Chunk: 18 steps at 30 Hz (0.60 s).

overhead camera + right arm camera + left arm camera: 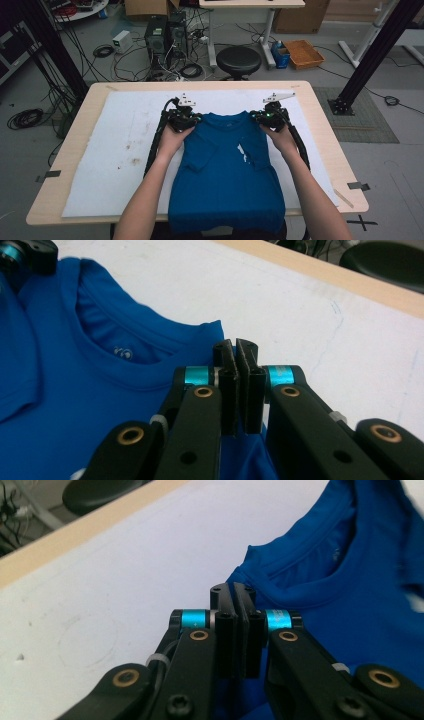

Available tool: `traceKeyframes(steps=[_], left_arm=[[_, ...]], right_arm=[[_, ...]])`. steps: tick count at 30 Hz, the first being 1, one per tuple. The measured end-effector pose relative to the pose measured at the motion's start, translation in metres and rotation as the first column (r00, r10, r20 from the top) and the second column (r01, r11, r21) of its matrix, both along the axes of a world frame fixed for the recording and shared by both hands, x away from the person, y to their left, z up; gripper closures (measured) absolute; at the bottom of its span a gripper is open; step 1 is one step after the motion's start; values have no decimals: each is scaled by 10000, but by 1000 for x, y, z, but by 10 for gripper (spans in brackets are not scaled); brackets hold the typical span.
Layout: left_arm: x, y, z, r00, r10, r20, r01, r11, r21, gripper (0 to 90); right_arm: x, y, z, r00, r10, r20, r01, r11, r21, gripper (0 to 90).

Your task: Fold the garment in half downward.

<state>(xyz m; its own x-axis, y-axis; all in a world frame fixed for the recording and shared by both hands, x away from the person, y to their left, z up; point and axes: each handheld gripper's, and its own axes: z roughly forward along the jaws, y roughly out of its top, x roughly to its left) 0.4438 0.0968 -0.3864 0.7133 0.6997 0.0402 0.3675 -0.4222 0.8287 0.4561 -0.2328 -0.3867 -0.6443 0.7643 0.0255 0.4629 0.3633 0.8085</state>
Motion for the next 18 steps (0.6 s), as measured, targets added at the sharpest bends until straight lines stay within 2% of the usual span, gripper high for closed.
traceKeyframes(steps=[3,4,6,7,9,12,14,15,16,17,18], left_arm=[[-18,3,8,9986,-408,344,411,9991,-81,876],[-25,4,10,9977,-544,415,548,9985,-84,877],[-39,6,12,9944,-826,663,827,9966,5,876],[-46,7,13,9930,-948,704,952,9955,-20,876],[-60,10,13,9896,-1162,844,1163,9932,41,876],[-81,12,13,9817,-1589,1055,1577,9873,195,876],[-98,12,11,9726,-1930,1299,1900,9812,349,876],[-104,12,10,9694,-2026,1384,1983,9791,446,876],[-111,12,9,9645,-2196,1469,2130,9753,591,876],[-119,11,7,9601,-2342,1531,2260,9717,693,876],[-126,11,5,9560,-2480,1568,2387,9681,758,876]], right_arm=[[-18,-2,3,9997,39,245,-41,10000,74,887],[-32,-3,6,9988,122,465,-129,9998,146,887],[-48,-2,8,9975,209,673,-211,9998,24,887],[-48,-2,8,9975,209,673,-211,9998,24,887],[-65,-3,9,9962,248,838,-253,9997,60,887],[-91,-2,9,9931,359,1118,-342,9993,-175,887],[-109,-2,8,9903,453,1315,-408,9985,-372,886],[-127,-3,6,9870,535,1518,-455,9974,-558,886],[-127,-3,6,9870,535,1518,-455,9974,-558,886],[-144,-4,3,9854,563,1605,-462,9967,-664,886],[-144,-4,3,9854,563,1605,-462,9967,-664,886]])
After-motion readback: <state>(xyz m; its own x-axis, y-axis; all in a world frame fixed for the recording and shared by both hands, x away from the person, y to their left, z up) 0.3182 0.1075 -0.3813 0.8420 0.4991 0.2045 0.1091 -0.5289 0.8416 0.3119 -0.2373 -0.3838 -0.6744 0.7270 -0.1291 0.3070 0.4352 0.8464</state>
